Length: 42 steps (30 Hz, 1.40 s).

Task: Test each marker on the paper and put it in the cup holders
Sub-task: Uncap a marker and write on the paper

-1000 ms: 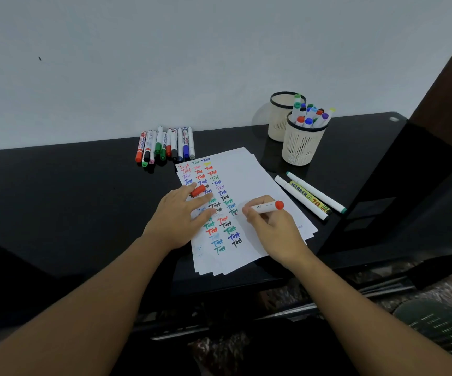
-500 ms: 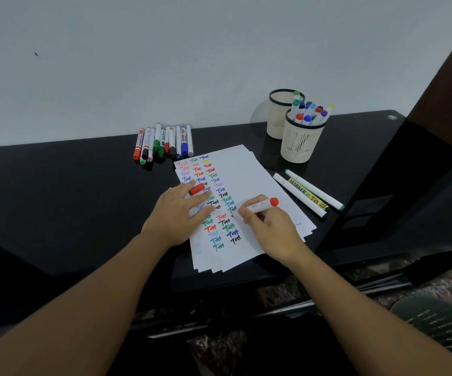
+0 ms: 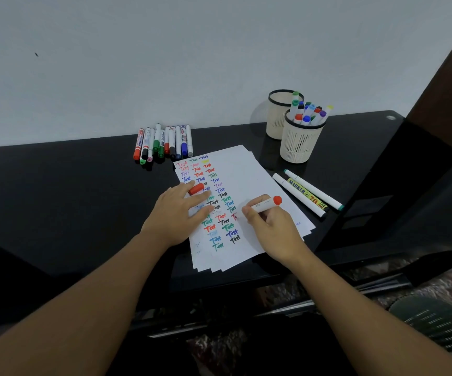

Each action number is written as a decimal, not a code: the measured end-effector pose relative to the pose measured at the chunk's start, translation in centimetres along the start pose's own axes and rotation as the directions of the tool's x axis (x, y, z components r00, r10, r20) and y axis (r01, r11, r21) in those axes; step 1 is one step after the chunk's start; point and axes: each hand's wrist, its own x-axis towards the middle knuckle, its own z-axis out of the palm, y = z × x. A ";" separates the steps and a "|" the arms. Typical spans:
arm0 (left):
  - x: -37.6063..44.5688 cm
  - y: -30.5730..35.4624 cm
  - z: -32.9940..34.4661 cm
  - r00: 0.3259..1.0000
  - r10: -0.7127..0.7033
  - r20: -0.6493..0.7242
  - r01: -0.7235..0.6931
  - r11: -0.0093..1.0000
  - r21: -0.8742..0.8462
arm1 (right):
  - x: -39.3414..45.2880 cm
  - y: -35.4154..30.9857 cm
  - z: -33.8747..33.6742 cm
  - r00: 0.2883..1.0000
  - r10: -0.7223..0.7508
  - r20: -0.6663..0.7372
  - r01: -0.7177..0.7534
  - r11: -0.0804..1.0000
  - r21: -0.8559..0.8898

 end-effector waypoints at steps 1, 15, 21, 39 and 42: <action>0.0 0.0 0.0 1.000 -0.001 0.004 0.001 1.000 0.000 | 0.0 0.0 0.0 1.000 0.002 -0.004 -0.002 1.000 0.009; -0.1 0.2 -0.2 1.000 -0.015 0.017 0.015 1.000 -0.001 | 0.1 0.2 0.0 0.999 -0.006 -0.038 0.005 1.000 -0.015; -0.1 0.3 -0.4 0.999 -0.024 0.027 0.024 1.000 -0.002 | 0.1 0.0 0.1 0.999 -0.009 -0.037 0.008 1.000 -0.030; -0.1 0.4 -0.3 1.000 -0.017 -0.005 0.017 1.000 -0.019 | -0.1 -0.1 0.0 0.998 0.002 -0.058 -0.002 1.000 0.005; -0.2 0.3 -0.2 0.998 -0.001 -0.059 -0.002 0.998 -0.058 | -0.1 -0.4 0.0 1.000 0.005 -0.031 -0.005 1.000 0.000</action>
